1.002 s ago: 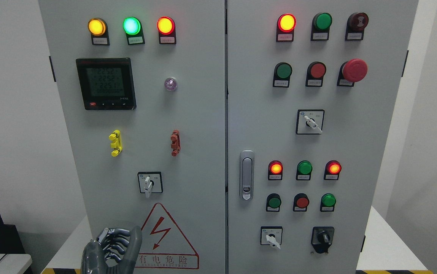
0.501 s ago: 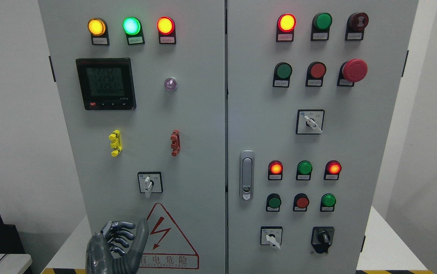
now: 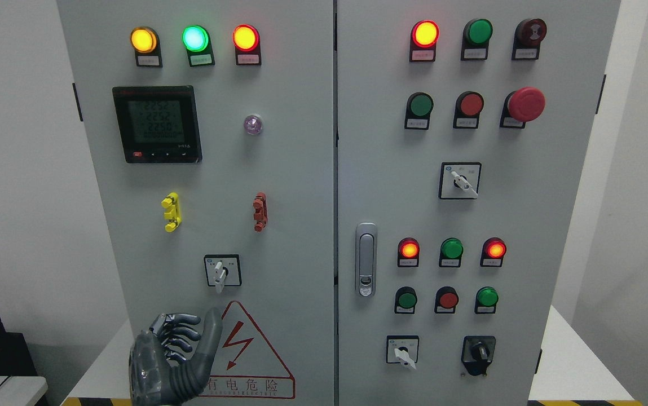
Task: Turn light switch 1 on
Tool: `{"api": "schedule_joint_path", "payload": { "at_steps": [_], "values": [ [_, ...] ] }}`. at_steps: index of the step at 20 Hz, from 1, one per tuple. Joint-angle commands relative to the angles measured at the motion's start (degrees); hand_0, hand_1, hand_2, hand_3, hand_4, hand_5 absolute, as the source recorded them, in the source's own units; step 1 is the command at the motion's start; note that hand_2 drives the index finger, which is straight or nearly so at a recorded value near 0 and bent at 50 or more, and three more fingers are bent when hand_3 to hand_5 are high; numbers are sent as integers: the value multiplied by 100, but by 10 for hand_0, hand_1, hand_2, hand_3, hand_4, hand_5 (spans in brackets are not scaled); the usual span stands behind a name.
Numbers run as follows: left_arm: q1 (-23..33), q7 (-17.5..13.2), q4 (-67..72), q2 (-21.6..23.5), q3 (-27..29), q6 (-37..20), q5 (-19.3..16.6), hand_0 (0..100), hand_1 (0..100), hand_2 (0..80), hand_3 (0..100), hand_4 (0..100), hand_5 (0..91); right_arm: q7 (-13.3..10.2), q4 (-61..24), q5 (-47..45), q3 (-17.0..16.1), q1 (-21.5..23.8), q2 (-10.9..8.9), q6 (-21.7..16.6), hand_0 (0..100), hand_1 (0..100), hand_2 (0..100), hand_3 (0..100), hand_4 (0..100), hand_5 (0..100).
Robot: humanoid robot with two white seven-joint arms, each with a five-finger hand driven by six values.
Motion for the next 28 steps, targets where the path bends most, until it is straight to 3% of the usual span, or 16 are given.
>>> {"api": "schedule_joint_path", "payload": {
  "at_steps": [1, 22, 28],
  "values": [
    [-216, 8, 152, -54, -15, 112, 41, 104, 461, 517, 748, 794, 753, 4, 0, -149, 114, 0, 0, 3, 120, 389, 0, 0, 0, 0],
    [-682, 16, 486, -63, -59, 270, 199, 91, 541, 533, 775, 813, 777, 4, 0, -149, 114, 0, 0, 3, 120, 389, 0, 0, 0, 0],
    [-691, 43, 495, -63, -68, 270, 393, 92, 543, 539, 788, 823, 787, 4, 0, -149, 114, 0, 0, 3, 120, 389, 0, 0, 0, 0]
  ]
}}
